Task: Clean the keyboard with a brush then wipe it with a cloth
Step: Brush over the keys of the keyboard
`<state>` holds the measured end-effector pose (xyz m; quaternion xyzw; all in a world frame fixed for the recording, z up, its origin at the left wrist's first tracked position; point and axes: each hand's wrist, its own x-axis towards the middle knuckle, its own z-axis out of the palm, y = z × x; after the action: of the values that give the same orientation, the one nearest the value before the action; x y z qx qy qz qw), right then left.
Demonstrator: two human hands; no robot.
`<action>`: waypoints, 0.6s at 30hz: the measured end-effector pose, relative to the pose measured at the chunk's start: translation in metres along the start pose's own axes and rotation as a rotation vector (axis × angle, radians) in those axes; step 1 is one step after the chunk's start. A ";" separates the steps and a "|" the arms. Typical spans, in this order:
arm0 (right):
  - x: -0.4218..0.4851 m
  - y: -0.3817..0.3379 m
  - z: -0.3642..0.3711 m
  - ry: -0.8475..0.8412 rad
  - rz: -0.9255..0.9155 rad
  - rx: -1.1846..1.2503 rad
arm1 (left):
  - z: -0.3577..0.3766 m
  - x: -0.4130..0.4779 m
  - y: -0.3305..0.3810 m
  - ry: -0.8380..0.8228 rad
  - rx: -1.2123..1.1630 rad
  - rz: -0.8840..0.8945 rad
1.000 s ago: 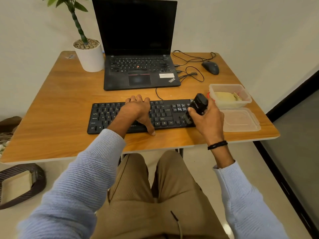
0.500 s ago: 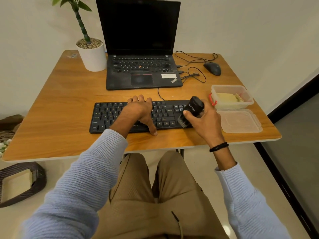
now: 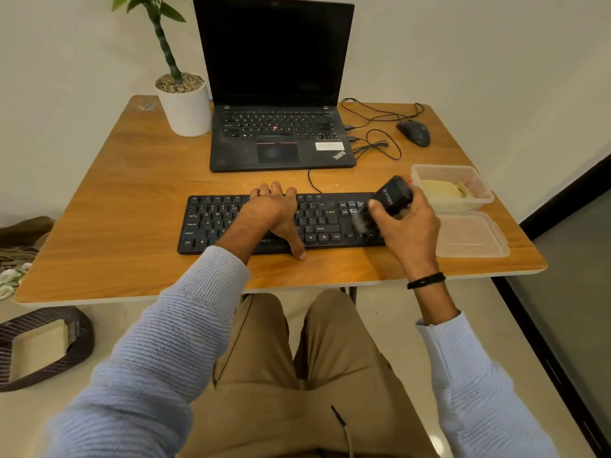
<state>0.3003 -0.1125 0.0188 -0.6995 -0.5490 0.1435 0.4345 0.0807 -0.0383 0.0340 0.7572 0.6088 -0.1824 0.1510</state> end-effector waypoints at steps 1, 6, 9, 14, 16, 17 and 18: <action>0.002 0.002 0.002 -0.095 0.010 0.024 | 0.000 0.000 0.001 0.000 0.004 0.002; 0.004 0.002 0.003 0.094 -0.055 -0.126 | -0.001 0.000 0.001 0.001 0.013 -0.004; 0.010 -0.003 0.005 -0.015 -0.009 0.030 | -0.001 -0.001 0.001 -0.003 0.012 -0.006; 0.021 -0.002 0.019 -0.004 -0.064 -0.086 | -0.001 0.001 0.002 -0.006 0.028 -0.006; 0.024 -0.004 0.021 0.077 -0.101 -0.097 | 0.000 0.001 0.002 -0.003 0.021 -0.009; 0.027 -0.005 0.022 0.041 -0.108 -0.048 | -0.001 0.000 0.002 -0.003 0.020 -0.009; 0.029 -0.006 0.024 -0.043 -0.100 0.021 | -0.001 0.000 0.002 -0.004 0.018 -0.008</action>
<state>0.2905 -0.0753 0.0180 -0.6634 -0.5909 0.1422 0.4366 0.0823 -0.0380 0.0345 0.7557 0.6099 -0.1900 0.1446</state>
